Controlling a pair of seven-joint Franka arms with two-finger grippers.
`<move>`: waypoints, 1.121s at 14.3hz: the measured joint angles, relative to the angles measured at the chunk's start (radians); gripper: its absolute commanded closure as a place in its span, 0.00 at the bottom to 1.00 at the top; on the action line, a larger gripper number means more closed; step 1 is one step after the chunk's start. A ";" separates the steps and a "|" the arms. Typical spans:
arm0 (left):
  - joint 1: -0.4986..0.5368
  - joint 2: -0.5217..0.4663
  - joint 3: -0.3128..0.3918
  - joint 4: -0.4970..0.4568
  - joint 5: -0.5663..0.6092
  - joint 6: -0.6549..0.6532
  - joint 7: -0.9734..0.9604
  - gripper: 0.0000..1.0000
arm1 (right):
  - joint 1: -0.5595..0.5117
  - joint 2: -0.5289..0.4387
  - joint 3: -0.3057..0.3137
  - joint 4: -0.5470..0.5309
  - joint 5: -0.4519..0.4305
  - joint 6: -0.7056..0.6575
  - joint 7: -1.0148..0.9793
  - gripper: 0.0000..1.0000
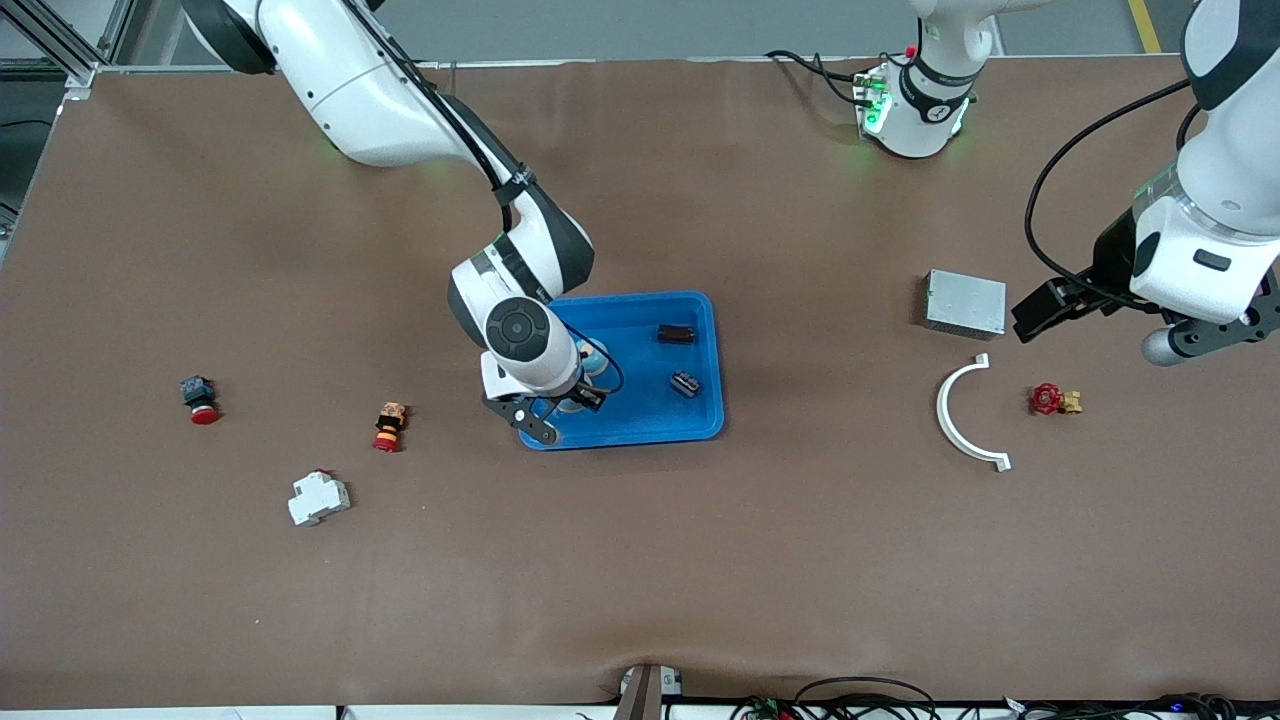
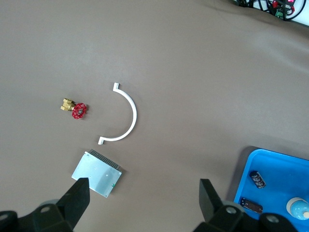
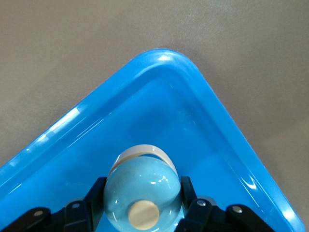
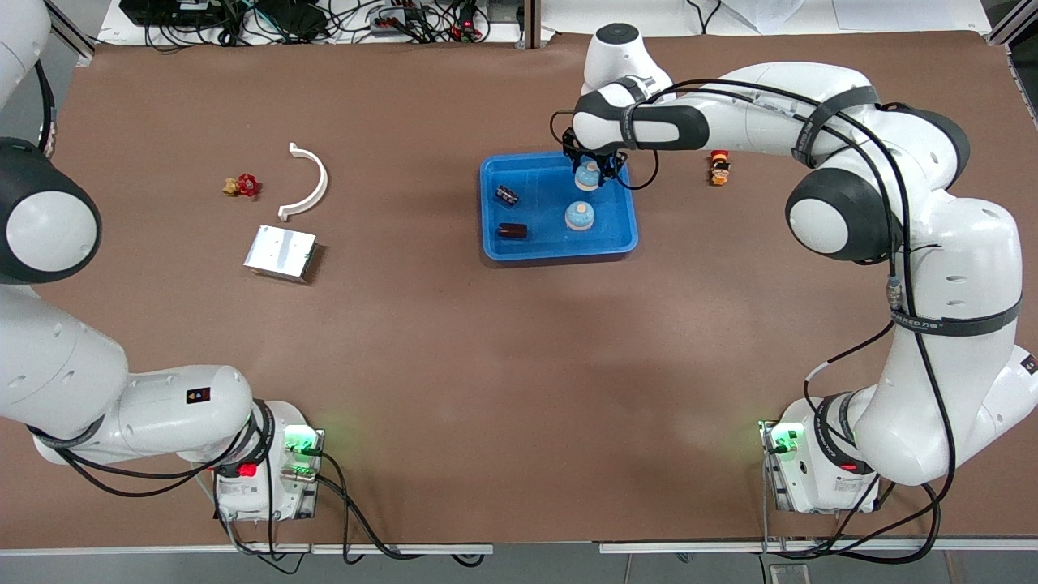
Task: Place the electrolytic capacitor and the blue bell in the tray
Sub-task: 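Lower the second bell into the tray and open the right gripper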
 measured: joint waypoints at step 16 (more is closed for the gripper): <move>0.000 -0.012 -0.004 -0.005 0.000 -0.015 0.097 0.00 | 0.026 0.083 0.000 0.024 -0.001 0.106 0.041 1.00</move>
